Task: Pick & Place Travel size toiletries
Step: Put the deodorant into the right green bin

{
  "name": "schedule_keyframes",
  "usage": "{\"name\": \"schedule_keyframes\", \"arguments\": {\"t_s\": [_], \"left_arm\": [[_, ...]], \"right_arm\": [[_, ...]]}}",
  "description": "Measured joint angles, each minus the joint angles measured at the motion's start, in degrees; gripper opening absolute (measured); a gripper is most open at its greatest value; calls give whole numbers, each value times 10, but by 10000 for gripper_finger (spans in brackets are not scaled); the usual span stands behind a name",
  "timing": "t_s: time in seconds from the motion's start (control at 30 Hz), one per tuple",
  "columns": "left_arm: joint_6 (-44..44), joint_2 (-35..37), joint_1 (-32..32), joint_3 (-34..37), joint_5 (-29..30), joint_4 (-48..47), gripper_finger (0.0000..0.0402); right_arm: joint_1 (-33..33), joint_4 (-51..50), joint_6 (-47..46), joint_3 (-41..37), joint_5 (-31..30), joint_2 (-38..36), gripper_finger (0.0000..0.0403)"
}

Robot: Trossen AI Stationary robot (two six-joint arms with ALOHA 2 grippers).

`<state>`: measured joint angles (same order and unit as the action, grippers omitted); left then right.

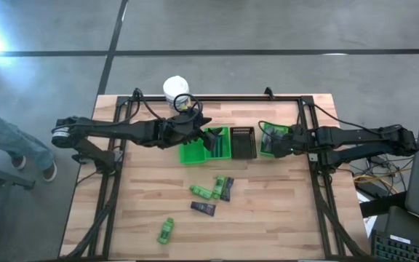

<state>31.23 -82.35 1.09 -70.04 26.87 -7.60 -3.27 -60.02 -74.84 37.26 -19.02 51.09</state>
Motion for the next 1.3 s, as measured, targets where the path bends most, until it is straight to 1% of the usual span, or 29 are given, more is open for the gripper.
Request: {"name": "schedule_keyframes", "arguments": {"t_s": [0.1,0.2,0.4,0.53,0.6,0.7,0.83,0.9,1.0,1.3], "left_arm": [[1,0,-1,0,0,0,314],[1,0,-1,0,0,-1,314],[-1,0,-1,0,2,-2,314],[-1,0,-1,0,1,-9,314],[-1,0,-3,0,-3,-32,314],[9,0,-8,0,-4,-94,314],[35,0,-16,0,-5,-151,314],[40,0,-19,0,-4,-156,314],[45,0,-21,0,-2,-153,314],[48,0,-21,0,5,-147,314]], "right_arm": [[0,1,-1,3,-7,0,64],[0,5,0,3,5,1,78],[0,19,-2,-9,54,4,157],[0,52,4,-9,66,3,209],[0,57,14,-6,68,3,233],[0,55,41,2,81,3,264],[0,7,75,10,106,2,287],[0,-28,86,11,117,2,284],[0,-45,96,7,128,2,258],[0,34,114,-18,141,31,121]]}}
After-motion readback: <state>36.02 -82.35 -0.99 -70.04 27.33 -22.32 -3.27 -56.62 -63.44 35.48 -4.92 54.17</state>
